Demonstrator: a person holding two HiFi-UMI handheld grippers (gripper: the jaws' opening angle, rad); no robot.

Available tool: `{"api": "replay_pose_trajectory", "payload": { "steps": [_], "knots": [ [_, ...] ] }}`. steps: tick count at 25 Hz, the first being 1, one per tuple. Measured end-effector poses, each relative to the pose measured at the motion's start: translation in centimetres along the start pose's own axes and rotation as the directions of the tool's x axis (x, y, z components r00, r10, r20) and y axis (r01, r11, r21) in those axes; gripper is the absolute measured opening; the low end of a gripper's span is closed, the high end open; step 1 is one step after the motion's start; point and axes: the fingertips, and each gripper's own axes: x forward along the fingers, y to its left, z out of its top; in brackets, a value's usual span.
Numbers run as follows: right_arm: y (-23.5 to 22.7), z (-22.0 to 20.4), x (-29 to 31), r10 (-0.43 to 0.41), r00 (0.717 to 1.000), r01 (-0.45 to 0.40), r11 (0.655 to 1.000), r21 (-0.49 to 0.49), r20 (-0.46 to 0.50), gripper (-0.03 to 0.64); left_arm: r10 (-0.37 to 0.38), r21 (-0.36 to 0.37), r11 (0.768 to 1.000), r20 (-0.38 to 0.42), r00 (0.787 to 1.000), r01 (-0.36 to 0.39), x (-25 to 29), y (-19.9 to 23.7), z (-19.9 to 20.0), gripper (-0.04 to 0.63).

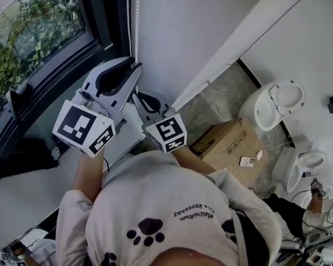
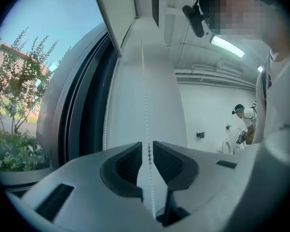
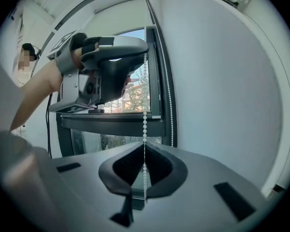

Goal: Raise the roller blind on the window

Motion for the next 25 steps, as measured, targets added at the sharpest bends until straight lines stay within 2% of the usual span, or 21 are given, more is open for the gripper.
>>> {"api": "replay_pose_trajectory", "payload": {
  "steps": [4, 7, 12, 21, 25],
  "knots": [
    [0.1, -0.1, -0.1, -0.004, 1.000, 0.004, 1.000, -0.006, -0.001, 0.011, -0.015, 0.023, 1.000, 0.024, 1.000, 0.014, 0.8, 0.2, 1.9, 0.075],
    [0.0, -0.1, -0.1, -0.005, 1.000, 0.005, 1.000, -0.009, -0.001, 0.011, -0.035, 0.045, 0.998, 0.009, 0.999, 0.034, 1.2, 0.1, 2.5, 0.021],
    [-0.3, -0.4, 0.0, -0.017, 1.000, 0.017, 1.000, -0.023, -0.002, 0.011, -0.067, 0.033, 0.997, 0.006, 0.998, 0.067, 1.1, -0.5, 2.2, 0.009],
    [-0.1, -5.4, 0.2, -0.006, 0.992, 0.006, 1.000, 0.003, -0.125, 0.011, -0.037, -0.044, 0.998, -0.025, 0.999, 0.035, 0.5, -0.3, -2.4, 0.008],
    [-0.2, -6.7, 0.4, -0.008, 0.989, 0.010, 1.000, 0.010, -0.147, 0.011, -0.021, -0.069, 0.997, -0.032, 0.999, 0.018, 0.2, -0.1, -4.1, 0.008]
  ]
}}
